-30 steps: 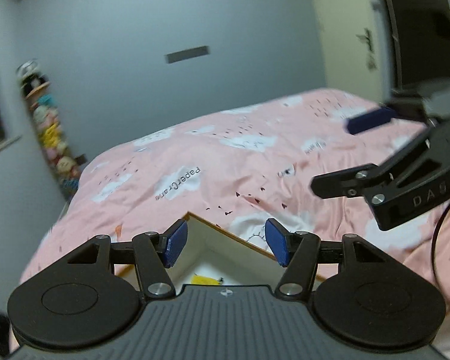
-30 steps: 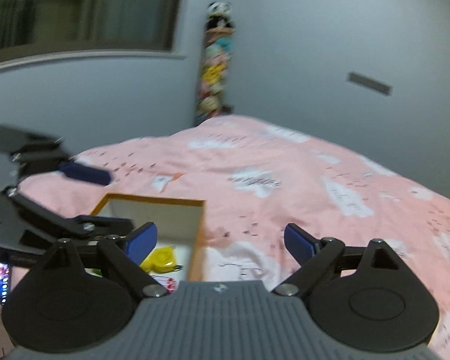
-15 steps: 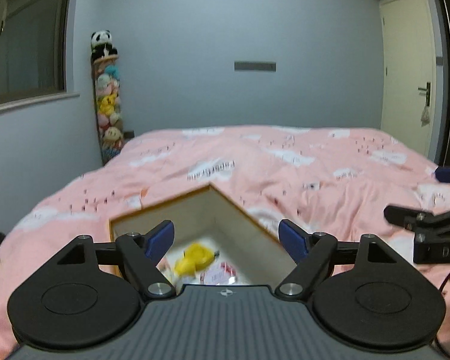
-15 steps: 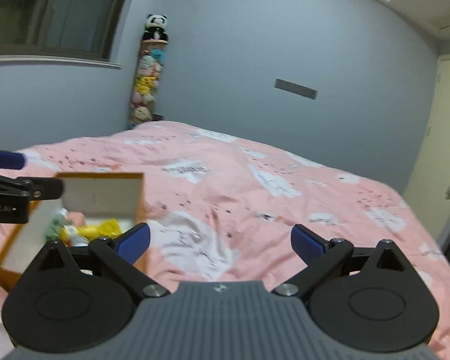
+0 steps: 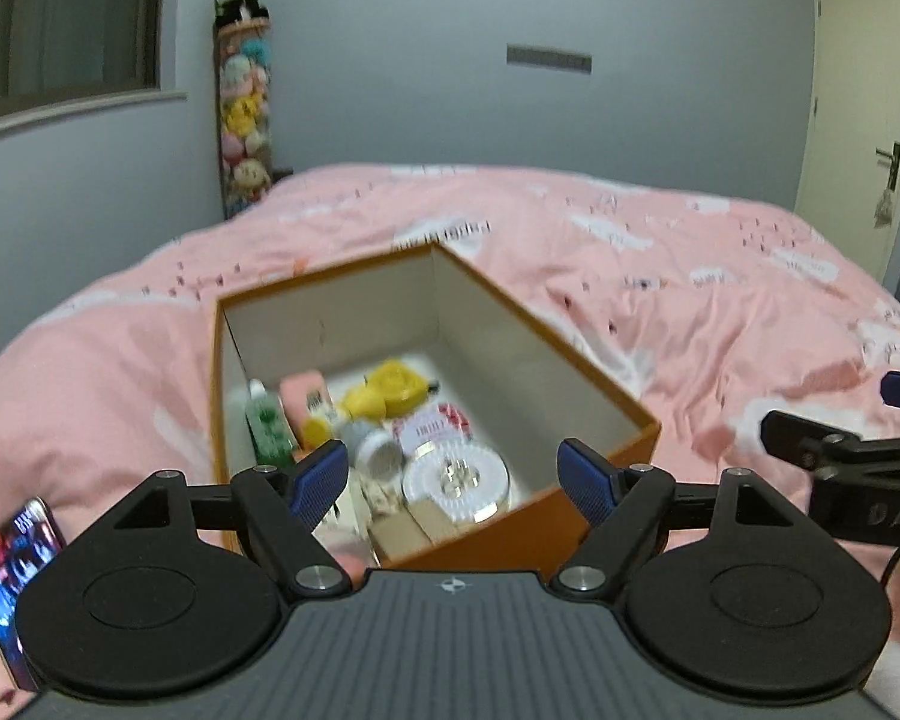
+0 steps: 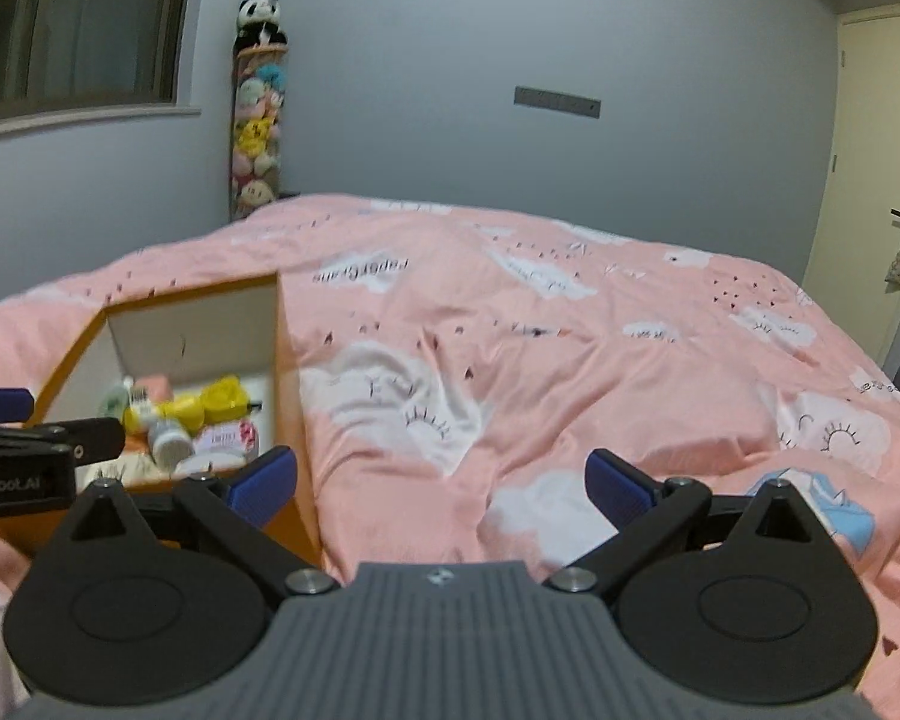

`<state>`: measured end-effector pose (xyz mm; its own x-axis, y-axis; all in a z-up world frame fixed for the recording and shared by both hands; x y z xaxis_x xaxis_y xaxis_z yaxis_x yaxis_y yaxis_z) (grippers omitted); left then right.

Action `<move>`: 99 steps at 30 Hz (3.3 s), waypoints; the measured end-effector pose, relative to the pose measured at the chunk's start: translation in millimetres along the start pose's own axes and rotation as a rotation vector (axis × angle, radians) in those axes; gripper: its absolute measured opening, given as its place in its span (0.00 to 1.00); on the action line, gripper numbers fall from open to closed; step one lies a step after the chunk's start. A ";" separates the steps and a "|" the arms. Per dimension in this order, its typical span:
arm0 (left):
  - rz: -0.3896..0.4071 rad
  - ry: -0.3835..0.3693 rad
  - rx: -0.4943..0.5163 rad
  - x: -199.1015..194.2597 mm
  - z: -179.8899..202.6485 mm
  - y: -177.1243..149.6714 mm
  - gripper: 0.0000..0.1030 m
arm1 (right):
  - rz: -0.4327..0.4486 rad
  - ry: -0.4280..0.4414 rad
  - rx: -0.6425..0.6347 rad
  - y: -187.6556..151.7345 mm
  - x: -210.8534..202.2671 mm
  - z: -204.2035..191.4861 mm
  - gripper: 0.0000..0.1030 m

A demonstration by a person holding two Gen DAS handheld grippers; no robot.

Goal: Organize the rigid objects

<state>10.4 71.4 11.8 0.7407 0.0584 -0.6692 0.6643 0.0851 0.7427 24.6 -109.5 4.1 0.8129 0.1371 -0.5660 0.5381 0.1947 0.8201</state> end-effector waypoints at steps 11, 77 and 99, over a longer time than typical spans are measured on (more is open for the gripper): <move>-0.069 -0.003 0.042 9.2 11.5 -6.6 0.90 | -0.070 0.008 0.023 -12.8 21.1 -0.3 0.97; -0.080 -0.008 0.064 12.5 15.5 -5.3 0.90 | -0.126 0.023 0.077 -16.5 32.3 3.7 0.97; -0.071 -0.012 0.072 10.9 12.6 -5.9 0.90 | -0.130 0.026 0.079 -17.2 33.6 4.2 0.97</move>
<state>15.8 59.1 0.5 0.6925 0.0426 -0.7201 0.7202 0.0173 0.6936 43.6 -112.4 -28.6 0.7300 0.1406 -0.6688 0.6549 0.1358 0.7434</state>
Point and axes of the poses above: each gripper's, at about its wrist camera, not at the fingertips, and x roughly the way its jaws point, z to its right, y to its top, the point moved 3 cm from there along x, roughly the way its jaws point, and after that the axes turned 9 degrees about -z, right-handed, at the moved point
